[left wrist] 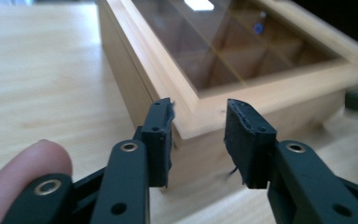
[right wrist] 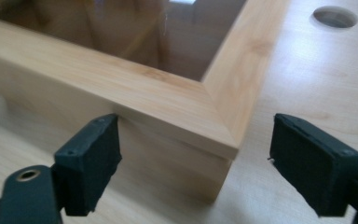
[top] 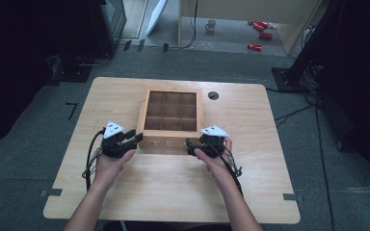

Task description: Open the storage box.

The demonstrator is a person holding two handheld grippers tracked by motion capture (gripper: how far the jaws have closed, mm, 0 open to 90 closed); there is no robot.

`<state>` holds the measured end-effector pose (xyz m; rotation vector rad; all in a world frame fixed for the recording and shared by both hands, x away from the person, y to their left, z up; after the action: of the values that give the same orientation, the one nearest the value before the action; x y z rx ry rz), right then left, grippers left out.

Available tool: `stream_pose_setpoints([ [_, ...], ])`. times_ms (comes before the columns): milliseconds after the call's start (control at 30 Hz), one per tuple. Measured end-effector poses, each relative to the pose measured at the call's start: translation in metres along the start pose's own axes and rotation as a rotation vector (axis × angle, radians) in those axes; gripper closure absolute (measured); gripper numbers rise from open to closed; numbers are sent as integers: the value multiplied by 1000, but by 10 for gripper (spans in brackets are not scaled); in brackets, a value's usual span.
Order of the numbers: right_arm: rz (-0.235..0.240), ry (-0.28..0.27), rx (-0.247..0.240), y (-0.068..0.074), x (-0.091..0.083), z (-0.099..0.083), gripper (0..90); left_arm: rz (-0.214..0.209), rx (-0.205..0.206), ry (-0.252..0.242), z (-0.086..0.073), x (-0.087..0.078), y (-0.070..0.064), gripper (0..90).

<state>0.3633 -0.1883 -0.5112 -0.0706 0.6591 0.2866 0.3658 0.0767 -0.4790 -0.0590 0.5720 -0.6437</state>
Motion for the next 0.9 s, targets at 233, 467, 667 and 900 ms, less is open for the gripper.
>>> stream_pose_setpoints([
  [233, 18, -116, 49, 5, -9, 17, 217, -16, 20, 62, -8, 3, 2, 535],
  [467, 20, -93, 42, 4, -9, 18, 205, 9, 52, 168, -23, 22, -1, 498],
  [667, 34, -47, 16, 4, -4, 4, 177, 17, 49, 157, -23, 23, 0, 520],
  [900, 13, -13, 6, 1, 3, -4, 175, 22, 52, 104, -15, 17, -1, 568],
])
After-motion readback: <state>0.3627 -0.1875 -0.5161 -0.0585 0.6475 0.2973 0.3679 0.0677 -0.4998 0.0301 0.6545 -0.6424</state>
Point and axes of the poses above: each handheld gripper's, and its own axes: x roughly forward along the jaws, z roughly out of its top, y roughly to its left, the point moved 6 cm from there along x, roughly forward along the jaws, and after that the axes turned 5 degrees about -z, right-handed, at the moved point
